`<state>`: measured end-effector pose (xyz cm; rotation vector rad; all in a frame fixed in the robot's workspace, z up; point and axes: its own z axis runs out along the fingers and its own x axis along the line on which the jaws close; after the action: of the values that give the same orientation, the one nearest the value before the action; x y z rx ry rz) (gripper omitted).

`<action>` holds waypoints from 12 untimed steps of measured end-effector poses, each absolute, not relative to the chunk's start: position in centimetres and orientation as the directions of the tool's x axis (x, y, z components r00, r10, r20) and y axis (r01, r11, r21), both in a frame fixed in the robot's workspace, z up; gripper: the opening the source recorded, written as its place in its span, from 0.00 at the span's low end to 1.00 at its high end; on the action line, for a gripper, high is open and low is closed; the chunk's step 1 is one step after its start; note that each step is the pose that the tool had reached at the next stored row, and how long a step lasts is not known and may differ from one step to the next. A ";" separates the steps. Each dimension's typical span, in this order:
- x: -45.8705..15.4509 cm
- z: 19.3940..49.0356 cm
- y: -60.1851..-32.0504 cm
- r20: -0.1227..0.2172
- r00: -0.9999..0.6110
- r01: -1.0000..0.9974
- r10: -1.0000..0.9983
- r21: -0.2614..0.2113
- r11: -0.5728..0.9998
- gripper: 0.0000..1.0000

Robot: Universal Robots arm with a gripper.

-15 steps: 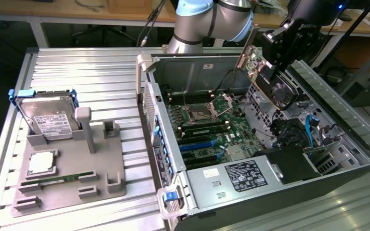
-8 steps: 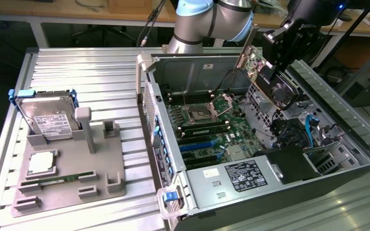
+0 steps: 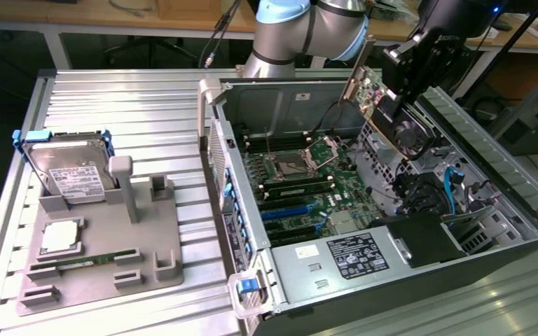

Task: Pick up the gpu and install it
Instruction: 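Insert the gpu into the slot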

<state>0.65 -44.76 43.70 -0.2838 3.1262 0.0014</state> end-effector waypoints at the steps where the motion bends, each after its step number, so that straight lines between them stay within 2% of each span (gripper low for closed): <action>1: 0.6 43.7 -44.8 -0.003 -0.984 -0.180 -0.180 0.001 0.984 0.27; 12: 0.6 43.7 -44.8 -0.003 -0.982 -0.187 -0.187 0.001 0.982 0.27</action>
<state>0.65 -44.76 43.71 -0.2945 3.1252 0.0013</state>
